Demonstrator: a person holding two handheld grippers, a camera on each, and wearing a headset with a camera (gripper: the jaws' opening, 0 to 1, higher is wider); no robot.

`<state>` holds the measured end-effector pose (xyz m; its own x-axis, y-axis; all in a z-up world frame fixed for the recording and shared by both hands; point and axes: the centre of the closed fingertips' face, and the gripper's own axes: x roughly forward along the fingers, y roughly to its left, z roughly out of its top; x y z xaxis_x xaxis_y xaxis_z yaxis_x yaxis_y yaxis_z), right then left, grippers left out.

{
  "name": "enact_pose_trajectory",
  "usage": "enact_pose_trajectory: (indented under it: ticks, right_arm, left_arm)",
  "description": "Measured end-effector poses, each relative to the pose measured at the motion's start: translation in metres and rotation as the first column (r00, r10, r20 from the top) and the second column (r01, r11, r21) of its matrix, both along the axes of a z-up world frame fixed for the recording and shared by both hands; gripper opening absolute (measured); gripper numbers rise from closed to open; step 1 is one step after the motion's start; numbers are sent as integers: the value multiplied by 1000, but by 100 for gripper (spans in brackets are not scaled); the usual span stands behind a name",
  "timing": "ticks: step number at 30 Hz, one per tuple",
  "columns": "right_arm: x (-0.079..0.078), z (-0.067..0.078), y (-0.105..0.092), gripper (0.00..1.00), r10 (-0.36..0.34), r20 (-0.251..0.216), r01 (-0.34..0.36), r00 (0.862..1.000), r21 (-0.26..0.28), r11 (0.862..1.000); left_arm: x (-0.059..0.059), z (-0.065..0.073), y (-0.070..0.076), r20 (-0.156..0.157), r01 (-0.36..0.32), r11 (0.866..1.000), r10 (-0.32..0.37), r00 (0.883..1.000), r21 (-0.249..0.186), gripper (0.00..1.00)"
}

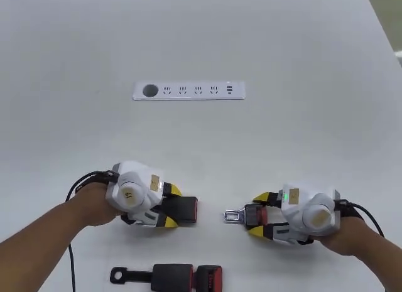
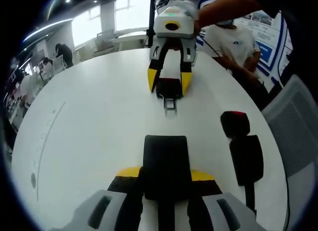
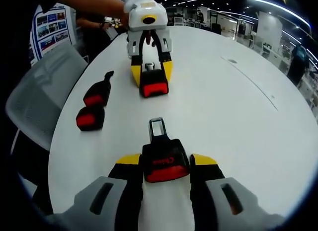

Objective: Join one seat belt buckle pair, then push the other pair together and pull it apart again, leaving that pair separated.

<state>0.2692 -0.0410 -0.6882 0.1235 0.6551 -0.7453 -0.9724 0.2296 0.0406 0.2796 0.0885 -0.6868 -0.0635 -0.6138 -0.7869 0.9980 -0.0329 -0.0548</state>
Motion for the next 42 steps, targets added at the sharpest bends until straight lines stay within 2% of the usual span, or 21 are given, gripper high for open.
enact_pose_trajectory:
  ticks: [6, 15, 27, 42]
  right_arm:
    - [1, 3, 13, 35, -14, 5, 14, 1000, 18, 1000]
    - [6, -1, 32, 35, -42, 14, 41, 999, 34, 999]
    - [13, -7, 44, 35, -75, 21, 73, 997, 51, 996]
    - [8, -4, 65, 35, -55, 30, 54, 998, 44, 998]
  left_arm:
    - [1, -1, 1, -3, -13, 1000, 13, 1000, -3, 34]
    - [1, -2, 0, -4, -23, 1000, 23, 1000, 2, 34]
    - [2, -5, 1, -4, -23, 1000, 23, 1000, 11, 34]
    - [2, -4, -1, -6, -29, 999, 29, 1000, 15, 34]
